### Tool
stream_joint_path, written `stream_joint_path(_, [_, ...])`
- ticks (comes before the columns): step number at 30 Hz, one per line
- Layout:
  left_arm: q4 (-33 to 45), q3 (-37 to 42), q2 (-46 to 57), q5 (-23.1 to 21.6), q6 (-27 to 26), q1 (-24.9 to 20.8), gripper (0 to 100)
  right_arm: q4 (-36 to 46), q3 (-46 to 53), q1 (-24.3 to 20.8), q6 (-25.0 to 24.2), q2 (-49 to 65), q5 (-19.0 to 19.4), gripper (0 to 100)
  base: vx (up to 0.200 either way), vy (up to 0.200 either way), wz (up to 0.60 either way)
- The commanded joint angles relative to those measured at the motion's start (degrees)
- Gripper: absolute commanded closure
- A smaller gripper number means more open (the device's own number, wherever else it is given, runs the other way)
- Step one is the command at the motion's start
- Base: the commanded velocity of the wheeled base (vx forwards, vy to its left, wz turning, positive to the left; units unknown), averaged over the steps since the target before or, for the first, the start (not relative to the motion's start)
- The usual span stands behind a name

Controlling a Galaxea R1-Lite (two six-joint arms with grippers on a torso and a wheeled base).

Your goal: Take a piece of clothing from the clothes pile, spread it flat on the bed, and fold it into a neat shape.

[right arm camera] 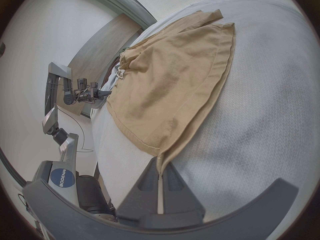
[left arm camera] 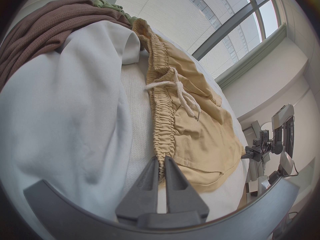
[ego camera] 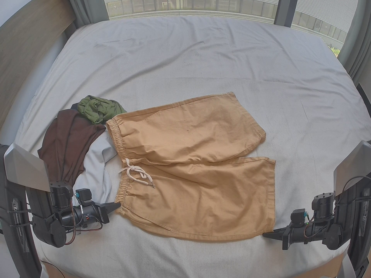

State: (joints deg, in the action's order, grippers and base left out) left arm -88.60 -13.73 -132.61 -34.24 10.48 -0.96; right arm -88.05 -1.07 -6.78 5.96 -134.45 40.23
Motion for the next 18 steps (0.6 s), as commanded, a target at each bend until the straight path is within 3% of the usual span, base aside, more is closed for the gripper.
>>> stream_joint_path(1, [0.01,0.02,-0.81,0.05,-0.11,0.00,100,-0.10,0.02,0.01,-0.07,-0.02,0.02,100,0.000,0.000,0.00])
stream_joint_path(6, [0.01,0.02,-0.81,0.05,-0.11,0.00,100,-0.10,0.11,0.01,0.10,-0.02,0.02,100,0.000,0.000,0.00])
stream_joint_path(7, [0.01,0.02,-0.81,0.05,-0.11,0.00,100,-0.10,-0.25,0.01,-0.07,-0.02,0.02,0,0.000,0.000,0.00])
stream_joint_path(18, [0.01,0.02,-0.81,0.05,-0.11,0.00,100,-0.10,-1.39,0.71,-0.16,0.15,0.11,0,0.000,0.000,0.00])
